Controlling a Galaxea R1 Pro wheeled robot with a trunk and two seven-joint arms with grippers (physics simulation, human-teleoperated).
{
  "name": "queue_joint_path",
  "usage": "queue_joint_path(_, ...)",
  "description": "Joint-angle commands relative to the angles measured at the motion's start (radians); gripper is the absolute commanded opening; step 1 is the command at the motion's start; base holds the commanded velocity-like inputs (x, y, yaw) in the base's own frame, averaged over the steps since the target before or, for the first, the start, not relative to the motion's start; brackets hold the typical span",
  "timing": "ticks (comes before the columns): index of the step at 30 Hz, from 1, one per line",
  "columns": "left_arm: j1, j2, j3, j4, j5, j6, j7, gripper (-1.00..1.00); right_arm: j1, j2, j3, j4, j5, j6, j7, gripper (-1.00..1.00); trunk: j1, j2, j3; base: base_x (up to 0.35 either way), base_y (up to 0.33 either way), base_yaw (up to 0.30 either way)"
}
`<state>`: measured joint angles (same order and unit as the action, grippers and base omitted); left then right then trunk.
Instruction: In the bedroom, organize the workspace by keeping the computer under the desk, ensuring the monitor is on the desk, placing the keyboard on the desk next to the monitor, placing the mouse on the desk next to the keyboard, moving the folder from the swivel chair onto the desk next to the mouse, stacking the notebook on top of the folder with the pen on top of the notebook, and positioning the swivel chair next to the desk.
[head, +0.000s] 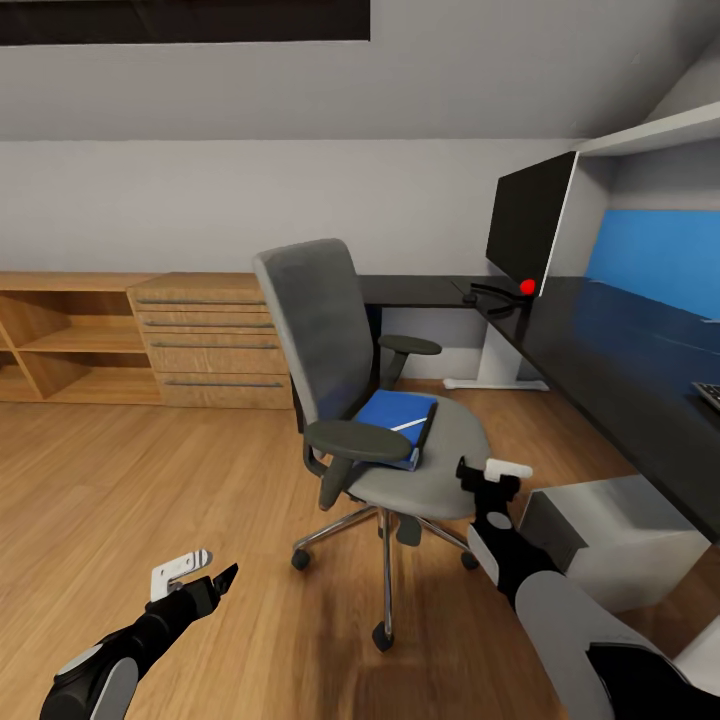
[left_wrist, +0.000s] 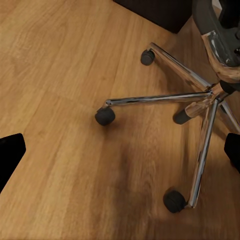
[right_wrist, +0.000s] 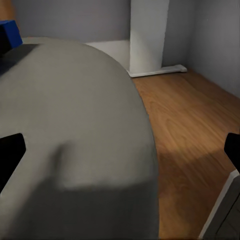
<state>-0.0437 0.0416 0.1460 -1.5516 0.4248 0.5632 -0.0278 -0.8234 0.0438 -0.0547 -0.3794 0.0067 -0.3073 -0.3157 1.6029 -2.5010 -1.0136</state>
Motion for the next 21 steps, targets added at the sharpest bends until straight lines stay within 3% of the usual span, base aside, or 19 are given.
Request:
queue_joint_path(1, 0.0, 0.0, 0.002, -0.001, 0.003, 0.006, -0.003, 1.0, -0.001, 0.002, -0.006, 0.003, -0.02, -0.004, 0.018, 1.0, 0.0, 0.0, -0.001, 0.0, 0.0, 0.0)
queue_joint_path(4, -0.001, 0.0, 0.003, -0.002, 0.003, 0.006, -0.003, 1.0, -0.001, 0.0, -0.006, 0.005, -0.101, -0.002, 0.059, 1.0, 0.0, 0.0, -0.001, 0.0, 0.0, 0.0)
queue_joint_path(8, -0.001, 0.001, 0.003, -0.002, 0.003, 0.007, -0.003, 1.0, -0.001, -0.002, -0.004, 0.005, -0.172, 0.0, 0.083, 1.0, 0.0, 0.0, -0.001, 0.0, 0.0, 0.0)
queue_joint_path(16, -0.001, 0.0, 0.003, -0.002, 0.003, 0.006, -0.003, 1.0, 0.0, 0.001, -0.005, 0.005, -0.217, 0.0, 0.091, 1.0, 0.0, 0.0, -0.001, 0.0, 0.0, 0.0)
queue_joint_path(21, -0.001, 0.0, 0.003, -0.002, 0.003, 0.006, -0.003, 1.0, 0.0, 0.003, -0.004, 0.008, -0.268, -0.002, 0.092, 1.0, 0.0, 0.0, -0.001, 0.0, 0.0, 0.0)
